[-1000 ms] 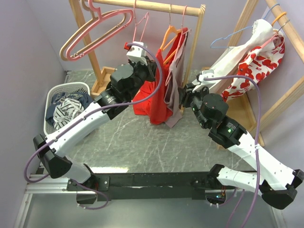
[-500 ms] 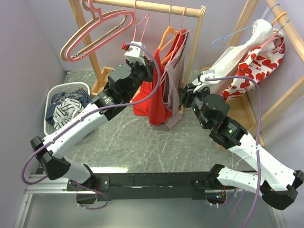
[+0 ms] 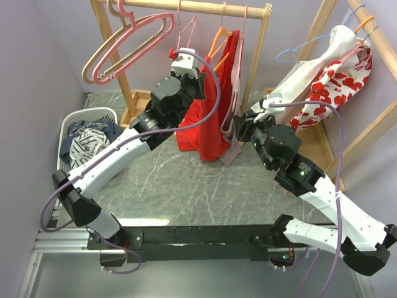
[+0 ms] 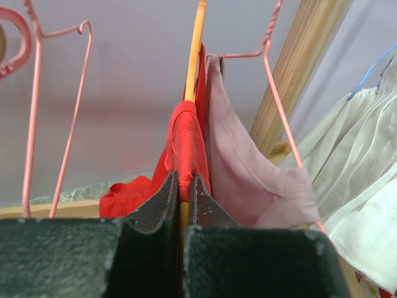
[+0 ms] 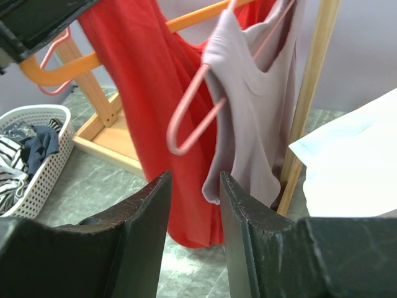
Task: Remove the tank top from the hanger
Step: Pick up the hanger from the clothesline.
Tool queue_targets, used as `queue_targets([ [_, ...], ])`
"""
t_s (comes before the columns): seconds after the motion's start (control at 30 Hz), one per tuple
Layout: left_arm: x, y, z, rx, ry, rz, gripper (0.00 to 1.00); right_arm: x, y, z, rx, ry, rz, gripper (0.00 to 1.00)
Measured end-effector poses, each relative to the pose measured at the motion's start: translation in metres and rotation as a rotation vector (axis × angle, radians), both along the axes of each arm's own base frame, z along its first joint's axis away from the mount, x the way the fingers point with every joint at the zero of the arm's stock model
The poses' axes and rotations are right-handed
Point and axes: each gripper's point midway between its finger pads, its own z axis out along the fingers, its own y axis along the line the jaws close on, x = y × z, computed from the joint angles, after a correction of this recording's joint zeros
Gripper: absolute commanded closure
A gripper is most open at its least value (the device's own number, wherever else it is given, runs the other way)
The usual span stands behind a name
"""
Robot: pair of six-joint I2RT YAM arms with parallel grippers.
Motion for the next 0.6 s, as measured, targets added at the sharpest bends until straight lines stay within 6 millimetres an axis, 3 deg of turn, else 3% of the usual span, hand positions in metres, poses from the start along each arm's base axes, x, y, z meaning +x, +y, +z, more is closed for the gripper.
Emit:
queue_targets([
  [0.17, -0.015, 0.017, 0.008, -0.020, -0.017, -0.001, 0.99, 0.000, -0.001, 0.001, 0.002, -0.002, -0.003, 0.55],
  [0.4, -0.048, 0.049, 0.052, -0.106, -0.083, -0.013, 0.99, 0.000, -0.001, 0.001, 0.006, -0.001, -0.002, 0.55],
  [0.47, -0.057, 0.057, 0.060, -0.132, -0.088, -0.024, 0.99, 0.000, 0.000, 0.001, 0.007, -0.001, 0.000, 0.49],
  [0.6, -0.082, 0.079, 0.060, -0.158, -0.047, -0.045, 0.99, -0.001, 0.001, 0.002, 0.014, 0.000, 0.007, 0.47],
])
